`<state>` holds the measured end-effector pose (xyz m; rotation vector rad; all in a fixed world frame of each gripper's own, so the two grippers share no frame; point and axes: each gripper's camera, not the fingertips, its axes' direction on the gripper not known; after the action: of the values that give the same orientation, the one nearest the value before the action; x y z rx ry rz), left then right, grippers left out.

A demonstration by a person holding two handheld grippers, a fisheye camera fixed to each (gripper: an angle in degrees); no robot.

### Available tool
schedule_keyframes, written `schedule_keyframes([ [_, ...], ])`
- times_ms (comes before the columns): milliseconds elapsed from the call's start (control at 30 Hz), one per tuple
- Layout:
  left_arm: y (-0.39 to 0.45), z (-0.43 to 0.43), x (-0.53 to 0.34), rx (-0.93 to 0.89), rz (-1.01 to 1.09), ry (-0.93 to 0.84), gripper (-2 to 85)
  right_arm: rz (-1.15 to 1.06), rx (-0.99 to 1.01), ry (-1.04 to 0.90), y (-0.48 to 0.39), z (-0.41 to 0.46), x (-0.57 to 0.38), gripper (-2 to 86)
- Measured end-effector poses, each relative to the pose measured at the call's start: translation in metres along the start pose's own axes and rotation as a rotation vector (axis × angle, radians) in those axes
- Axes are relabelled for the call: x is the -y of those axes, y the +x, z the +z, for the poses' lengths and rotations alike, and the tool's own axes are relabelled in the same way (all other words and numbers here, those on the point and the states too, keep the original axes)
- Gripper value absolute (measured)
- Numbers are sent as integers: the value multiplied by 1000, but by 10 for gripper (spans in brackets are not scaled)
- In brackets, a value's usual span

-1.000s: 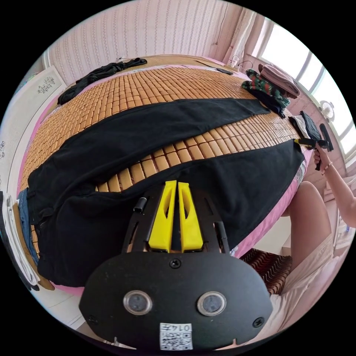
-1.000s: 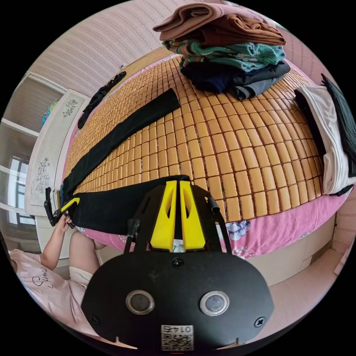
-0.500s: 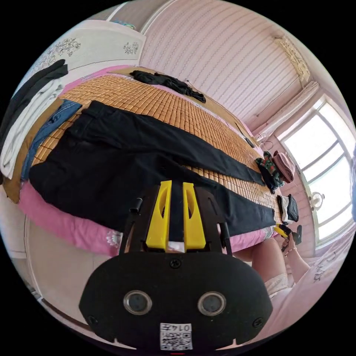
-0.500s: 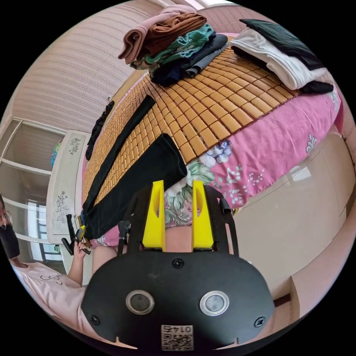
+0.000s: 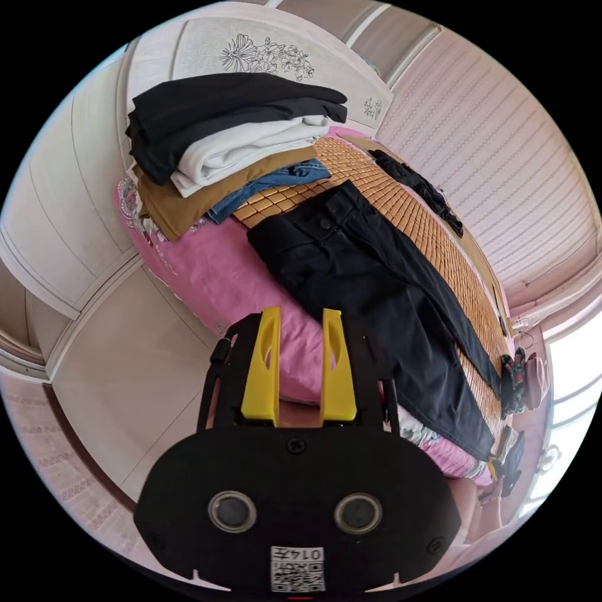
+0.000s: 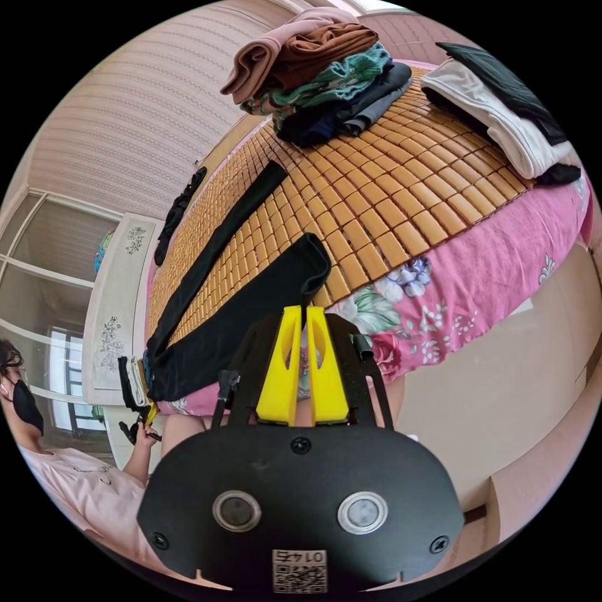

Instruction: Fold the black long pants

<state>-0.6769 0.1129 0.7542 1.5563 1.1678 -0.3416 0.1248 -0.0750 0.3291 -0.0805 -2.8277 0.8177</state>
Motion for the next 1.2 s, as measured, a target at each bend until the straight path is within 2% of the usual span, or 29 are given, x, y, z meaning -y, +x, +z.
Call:
schedule_keyframes([
  [167,-7,16,30,-52,-74,65,103,-25,-24,-26,-17,-2,10,7],
  [233,-9,36,41,-31,-62,-11,82,-30,-31,-36,-23,-1,14,7],
  [367,12,45,47,8,74,-68,2,-69,-61,-53,-41,2,25,6],
  [467,26,32,48,50,165,-76,-8,-111,-65,-68,-58,5,37,6],
  [533,31,16,48,27,188,-47,-9,-136,-60,-73,-69,5,48,6],
  [700,88,-49,49,5,301,176,-9,-178,-78,-48,-109,10,93,8],
  [800,119,-52,84,-102,280,230,-7,-142,-55,-56,-132,29,140,12],
  [900,165,-17,140,-98,294,228,2,-112,-89,-87,-157,66,194,23],
  [1033,215,14,161,-14,304,271,27,-59,-150,53,-180,101,228,104],
  [1133,226,25,141,-8,324,272,32,-67,-184,-48,-181,142,229,167],
  [1200,237,39,113,-34,404,208,42,-90,-201,-76,-180,163,221,175],
])
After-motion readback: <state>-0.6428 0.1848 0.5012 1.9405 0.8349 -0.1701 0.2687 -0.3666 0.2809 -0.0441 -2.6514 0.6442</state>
